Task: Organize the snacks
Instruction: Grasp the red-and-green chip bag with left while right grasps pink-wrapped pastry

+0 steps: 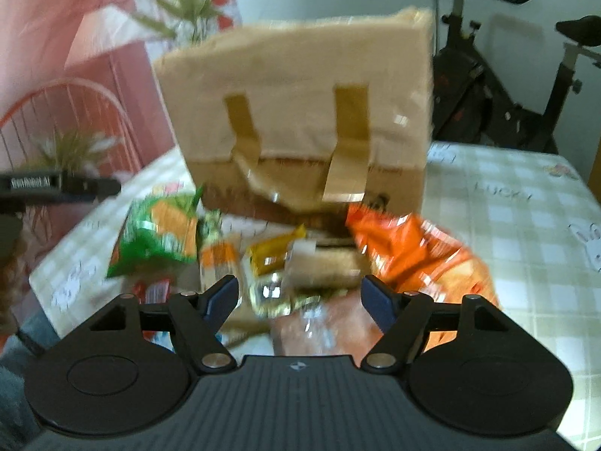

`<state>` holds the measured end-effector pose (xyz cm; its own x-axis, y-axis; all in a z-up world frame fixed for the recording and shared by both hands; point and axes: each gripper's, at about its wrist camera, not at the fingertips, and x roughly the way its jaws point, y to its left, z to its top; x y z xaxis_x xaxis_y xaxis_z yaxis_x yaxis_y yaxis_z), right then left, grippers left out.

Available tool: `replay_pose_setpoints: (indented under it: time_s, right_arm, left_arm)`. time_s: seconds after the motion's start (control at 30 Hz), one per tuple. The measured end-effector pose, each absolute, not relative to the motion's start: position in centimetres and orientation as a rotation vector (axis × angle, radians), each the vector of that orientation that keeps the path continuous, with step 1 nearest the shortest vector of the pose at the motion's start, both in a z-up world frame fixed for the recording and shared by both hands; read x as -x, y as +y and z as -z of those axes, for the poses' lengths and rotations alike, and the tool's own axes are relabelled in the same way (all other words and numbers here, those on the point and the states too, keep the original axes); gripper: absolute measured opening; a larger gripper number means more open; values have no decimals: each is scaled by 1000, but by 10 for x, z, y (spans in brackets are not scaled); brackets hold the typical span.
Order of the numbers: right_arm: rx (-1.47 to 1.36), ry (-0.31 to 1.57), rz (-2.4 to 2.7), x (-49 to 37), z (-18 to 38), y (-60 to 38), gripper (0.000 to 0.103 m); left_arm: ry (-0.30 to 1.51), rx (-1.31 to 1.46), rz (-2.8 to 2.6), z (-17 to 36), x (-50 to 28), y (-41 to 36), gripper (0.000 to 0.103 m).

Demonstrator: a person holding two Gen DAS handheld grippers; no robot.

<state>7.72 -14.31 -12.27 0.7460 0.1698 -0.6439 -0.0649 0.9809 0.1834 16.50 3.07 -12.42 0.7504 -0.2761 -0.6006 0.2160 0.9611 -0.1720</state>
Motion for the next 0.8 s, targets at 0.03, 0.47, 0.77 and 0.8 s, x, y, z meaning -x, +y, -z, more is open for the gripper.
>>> replay_pose_setpoints:
  time_s: [0.03, 0.47, 0.77, 0.8]
  right_arm:
    - [-144, 735, -125, -78, 126, -142, 75]
    - [5, 809, -64, -83, 147, -133, 82]
    - [-46, 840, -52, -88, 161, -138, 81]
    - [-48, 836, -53, -88, 160, -138, 79]
  left_arm:
    - [675, 97, 268, 126, -164, 31, 84]
    - [710, 102, 279, 135, -167, 27, 84]
    - [723, 99, 269, 139, -171, 27, 84]
    - [725, 101, 265, 139, -172, 28, 84]
